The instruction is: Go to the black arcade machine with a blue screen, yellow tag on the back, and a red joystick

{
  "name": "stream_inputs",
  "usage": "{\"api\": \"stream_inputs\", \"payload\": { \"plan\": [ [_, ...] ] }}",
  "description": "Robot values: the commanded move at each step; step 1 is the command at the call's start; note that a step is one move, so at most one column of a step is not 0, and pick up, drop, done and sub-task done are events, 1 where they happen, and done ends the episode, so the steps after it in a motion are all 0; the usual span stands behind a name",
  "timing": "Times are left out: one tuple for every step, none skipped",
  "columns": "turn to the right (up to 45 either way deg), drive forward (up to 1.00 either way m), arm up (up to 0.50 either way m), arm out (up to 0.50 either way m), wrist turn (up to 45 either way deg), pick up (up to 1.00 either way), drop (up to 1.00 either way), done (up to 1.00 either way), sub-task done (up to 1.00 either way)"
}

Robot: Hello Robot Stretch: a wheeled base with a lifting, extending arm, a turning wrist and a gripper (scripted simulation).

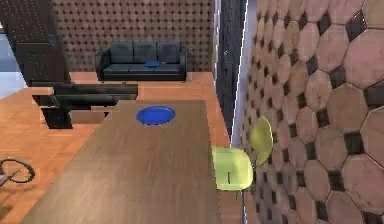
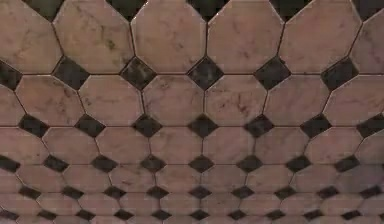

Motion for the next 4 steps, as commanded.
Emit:
{"api": "stream_inputs", "payload": {
  "plan": [
    [-45.0,0.00,0.00,0.00,0.0,0.00,0.00,0.00,0.00],
    [-42.0,0.00,0.00,0.00,0.0,0.00,0.00,0.00,0.00],
    [0.0,0.90,0.00,0.00,0.0,0.00,0.00,0.00,0.00],
    [45.0,0.00,0.00,0.00,0.0,0.00,0.00,0.00,0.00]
  ]
}}
